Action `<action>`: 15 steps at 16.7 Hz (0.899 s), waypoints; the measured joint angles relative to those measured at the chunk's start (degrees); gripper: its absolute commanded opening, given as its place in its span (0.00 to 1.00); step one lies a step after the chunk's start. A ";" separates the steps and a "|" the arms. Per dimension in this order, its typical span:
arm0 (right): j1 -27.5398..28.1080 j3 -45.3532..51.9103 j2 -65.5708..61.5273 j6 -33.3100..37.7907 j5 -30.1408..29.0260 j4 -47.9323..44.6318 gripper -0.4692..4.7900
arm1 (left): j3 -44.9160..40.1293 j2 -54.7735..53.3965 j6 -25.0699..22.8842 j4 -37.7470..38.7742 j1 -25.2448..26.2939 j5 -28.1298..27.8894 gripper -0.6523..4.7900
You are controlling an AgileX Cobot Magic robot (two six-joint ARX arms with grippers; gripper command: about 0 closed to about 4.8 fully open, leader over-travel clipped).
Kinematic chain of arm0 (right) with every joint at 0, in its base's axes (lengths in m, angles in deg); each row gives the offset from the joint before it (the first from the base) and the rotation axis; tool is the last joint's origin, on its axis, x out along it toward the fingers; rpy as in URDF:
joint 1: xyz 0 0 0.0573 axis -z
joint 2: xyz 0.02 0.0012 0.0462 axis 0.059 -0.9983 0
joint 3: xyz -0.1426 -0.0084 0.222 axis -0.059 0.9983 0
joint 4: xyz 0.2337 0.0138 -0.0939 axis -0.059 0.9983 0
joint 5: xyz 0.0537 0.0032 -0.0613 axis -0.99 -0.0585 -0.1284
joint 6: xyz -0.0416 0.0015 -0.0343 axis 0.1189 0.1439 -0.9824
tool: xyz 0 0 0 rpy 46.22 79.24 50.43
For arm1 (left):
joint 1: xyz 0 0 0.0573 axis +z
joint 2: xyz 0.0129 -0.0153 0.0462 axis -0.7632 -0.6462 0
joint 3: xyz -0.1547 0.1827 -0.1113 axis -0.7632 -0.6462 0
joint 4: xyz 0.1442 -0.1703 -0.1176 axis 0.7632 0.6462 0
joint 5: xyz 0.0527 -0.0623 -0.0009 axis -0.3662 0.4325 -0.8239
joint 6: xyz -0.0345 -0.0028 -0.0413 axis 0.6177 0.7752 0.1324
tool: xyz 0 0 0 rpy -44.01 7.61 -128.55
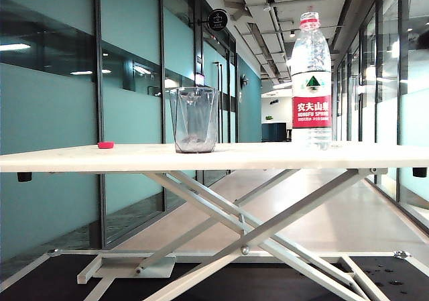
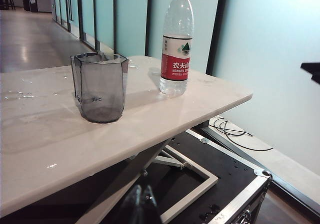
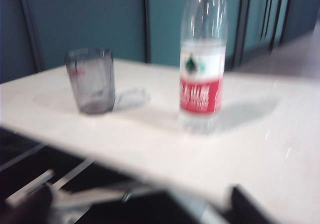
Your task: Pick up the mineral water bottle on the table and pour water into the mug until it's half full.
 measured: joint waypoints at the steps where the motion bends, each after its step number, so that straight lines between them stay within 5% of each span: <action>1: 0.00 0.00 -0.04 -0.66 0.00 -1.90 1.00 | 0.00 0.00 0.02 0.00 0.00 0.00 0.11; 8: 0.00 -1.53 -12.46 -1.99 2.34 -13.66 1.00 | 0.00 0.00 1.29 0.02 -0.02 0.00 0.11; 11: 0.02 -5.38 -26.25 -5.88 2.62 -20.09 1.00 | 0.00 0.00 1.27 0.02 0.00 -0.02 0.11; 15: 0.13 -12.39 -53.77 -6.29 -0.33 -40.06 1.00 | 0.00 -0.02 0.17 0.07 0.00 0.00 0.11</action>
